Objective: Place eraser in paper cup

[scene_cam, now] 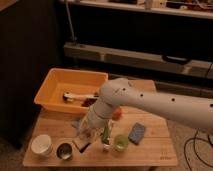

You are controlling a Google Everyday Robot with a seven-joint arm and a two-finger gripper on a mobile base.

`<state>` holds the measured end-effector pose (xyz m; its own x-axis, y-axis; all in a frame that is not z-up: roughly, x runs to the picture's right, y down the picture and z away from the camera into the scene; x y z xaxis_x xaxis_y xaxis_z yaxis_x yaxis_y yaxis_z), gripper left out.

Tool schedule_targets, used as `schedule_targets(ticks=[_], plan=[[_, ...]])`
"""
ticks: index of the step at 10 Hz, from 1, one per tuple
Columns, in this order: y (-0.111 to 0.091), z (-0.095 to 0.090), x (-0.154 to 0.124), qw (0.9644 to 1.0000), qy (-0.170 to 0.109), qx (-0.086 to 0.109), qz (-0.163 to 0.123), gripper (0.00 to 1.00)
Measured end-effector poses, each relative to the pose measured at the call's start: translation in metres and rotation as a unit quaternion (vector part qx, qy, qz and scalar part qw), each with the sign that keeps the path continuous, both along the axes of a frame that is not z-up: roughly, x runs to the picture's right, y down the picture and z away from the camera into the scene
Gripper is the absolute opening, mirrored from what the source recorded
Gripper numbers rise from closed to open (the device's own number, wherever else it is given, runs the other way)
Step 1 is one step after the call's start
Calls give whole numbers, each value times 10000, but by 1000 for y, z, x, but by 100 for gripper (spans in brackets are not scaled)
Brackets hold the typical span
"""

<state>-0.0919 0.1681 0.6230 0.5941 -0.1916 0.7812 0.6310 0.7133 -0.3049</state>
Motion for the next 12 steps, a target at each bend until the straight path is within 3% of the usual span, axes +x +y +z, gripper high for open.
schedule_targets(ticks=[2,3,6,9,12], plan=[[-31,-7,-25,9999,-48,87,-39,0],[-56,-12,-46,9998,-84,168,-98,0],[-103,-16,-104,9984,-276,324,-372,0],[-113,-18,-155,9954,-581,386,-665,0],[-80,-31,-200,9904,-943,328,-958,0]])
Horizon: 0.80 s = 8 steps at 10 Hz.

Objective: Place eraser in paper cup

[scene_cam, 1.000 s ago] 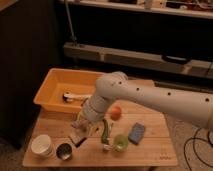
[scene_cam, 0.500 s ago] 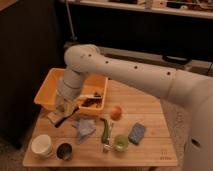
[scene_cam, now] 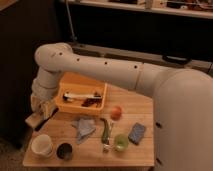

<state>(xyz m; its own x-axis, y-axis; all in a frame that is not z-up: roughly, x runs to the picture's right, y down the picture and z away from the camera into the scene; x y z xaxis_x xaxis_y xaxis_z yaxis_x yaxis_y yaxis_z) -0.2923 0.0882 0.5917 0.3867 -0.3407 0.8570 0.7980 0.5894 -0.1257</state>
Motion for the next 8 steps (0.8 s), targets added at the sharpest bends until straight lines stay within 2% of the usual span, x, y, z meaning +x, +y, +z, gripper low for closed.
schedule_targets(ticks=[2,4,8], plan=[[26,-4,-18,9998,-83,-49,-187,0],[43,5,-28,9993,-85,-149,-340,0],[63,13,-33,9983,-73,-313,-478,0]])
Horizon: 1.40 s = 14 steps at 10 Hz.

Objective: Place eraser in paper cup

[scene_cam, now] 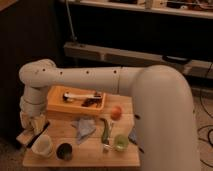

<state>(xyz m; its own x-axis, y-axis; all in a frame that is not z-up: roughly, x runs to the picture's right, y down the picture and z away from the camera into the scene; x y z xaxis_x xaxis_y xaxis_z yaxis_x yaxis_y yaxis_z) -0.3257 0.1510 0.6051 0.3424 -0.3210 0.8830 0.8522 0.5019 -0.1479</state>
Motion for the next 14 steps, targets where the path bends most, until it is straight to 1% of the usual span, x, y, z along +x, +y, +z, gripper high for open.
schedule_targets(ticks=[5,9,14], plan=[[30,12,-7,9998,25,-158,-83,0],[49,21,-5,9995,139,-252,-91,0],[58,23,-1,9992,253,-298,-63,0]])
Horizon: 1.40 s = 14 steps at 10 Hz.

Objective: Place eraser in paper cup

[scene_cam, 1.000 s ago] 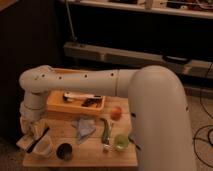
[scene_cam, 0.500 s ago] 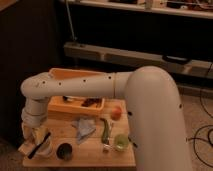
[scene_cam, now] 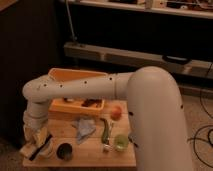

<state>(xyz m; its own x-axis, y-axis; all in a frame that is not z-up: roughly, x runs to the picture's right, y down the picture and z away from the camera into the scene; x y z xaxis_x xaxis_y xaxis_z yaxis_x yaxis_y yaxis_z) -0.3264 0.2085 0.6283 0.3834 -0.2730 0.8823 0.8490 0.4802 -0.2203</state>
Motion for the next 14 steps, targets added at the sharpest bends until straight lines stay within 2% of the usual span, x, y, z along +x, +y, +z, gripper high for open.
schedule_targets(ticks=[4,5,9,12,14], plan=[[6,6,2,10000,73,-20,34,0],[6,8,2,9999,100,-9,29,5],[6,9,2,9994,300,116,-127,45],[7,10,1,9991,367,134,-186,75],[6,8,2,9993,330,159,-101,80]])
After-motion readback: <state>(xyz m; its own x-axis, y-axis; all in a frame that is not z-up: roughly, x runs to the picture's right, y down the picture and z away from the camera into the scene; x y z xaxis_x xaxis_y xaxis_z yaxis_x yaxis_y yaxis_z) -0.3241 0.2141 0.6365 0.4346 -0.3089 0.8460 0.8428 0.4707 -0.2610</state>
